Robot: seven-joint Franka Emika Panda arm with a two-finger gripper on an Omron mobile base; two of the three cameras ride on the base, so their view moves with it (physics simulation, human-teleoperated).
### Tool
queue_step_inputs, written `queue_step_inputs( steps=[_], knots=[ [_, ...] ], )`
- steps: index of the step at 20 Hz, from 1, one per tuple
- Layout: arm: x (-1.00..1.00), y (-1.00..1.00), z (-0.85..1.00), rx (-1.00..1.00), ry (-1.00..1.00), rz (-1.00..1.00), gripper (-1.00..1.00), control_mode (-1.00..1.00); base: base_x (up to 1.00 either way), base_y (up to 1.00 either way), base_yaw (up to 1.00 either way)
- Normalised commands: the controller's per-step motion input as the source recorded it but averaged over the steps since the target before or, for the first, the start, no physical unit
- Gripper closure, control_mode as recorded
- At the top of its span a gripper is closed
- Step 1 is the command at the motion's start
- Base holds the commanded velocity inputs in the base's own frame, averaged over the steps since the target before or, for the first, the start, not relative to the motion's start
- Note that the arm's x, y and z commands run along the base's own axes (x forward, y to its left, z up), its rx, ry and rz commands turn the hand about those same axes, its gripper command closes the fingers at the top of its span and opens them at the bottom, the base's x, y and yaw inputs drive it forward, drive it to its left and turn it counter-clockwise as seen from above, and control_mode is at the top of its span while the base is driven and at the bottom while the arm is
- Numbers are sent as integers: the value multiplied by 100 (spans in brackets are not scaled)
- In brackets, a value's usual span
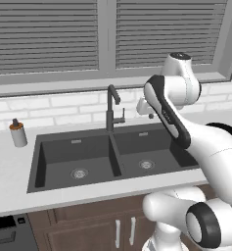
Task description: Pick the pan and sponge and place them into the sink. Then turn on the water.
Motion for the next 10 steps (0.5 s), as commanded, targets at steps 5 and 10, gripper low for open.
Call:
queue_step_inputs(
  steps=[5,10],
  knots=[
    [0,-24,-5,0,0,0,-100,-100,0,0,0],
    [-5,-97,-25,-4,4,0,-100,-100,0,0,0]
  ],
)
